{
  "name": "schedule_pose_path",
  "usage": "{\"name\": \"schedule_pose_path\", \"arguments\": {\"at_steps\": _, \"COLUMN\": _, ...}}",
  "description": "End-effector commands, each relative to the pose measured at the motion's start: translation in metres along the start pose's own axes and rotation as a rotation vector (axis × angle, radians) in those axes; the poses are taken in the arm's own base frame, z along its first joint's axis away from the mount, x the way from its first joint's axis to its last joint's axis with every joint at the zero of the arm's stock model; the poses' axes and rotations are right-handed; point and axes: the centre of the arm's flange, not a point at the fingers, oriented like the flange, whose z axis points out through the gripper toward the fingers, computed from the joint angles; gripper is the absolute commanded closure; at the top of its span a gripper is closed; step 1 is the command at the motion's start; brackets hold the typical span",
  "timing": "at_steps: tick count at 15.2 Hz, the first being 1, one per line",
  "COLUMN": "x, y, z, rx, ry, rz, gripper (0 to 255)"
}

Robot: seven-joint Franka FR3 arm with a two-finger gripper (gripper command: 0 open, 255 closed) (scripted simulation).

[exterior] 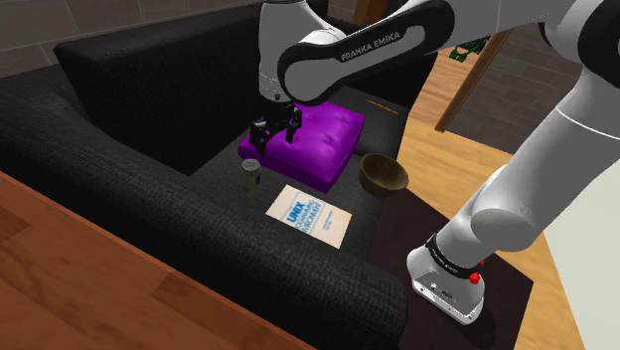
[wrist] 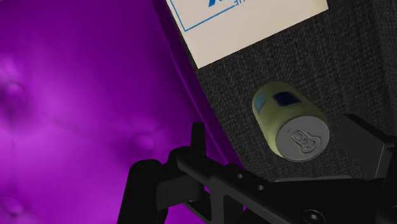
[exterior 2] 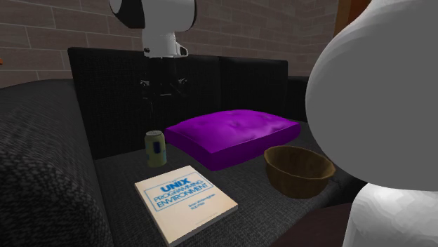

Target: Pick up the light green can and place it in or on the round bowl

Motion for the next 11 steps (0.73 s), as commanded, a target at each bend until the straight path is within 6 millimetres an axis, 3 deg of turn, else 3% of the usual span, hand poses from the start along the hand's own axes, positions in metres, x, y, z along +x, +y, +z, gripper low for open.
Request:
{"name": "schedule_pose_path", "arguments": {"at_steps": 1, "x": 0.014, "y": -0.017, "z": 0.016, "rx": 0.001, "ry": -0.004, "rz": 0.008, "gripper": 0}}
{"name": "schedule_pose_path", "arguments": {"at_steps": 5, "x": 0.044, "y": -0.049, "z": 0.048, "rx": 0.001, "ry": -0.014, "rz": 0.023, "gripper": 0}}
{"name": "schedule_pose_path", "arguments": {"at_steps": 11, "x": 0.046, "y": -0.052, "z": 0.077, "rx": 0.001, "ry": -0.015, "rz": 0.024, "gripper": 0}}
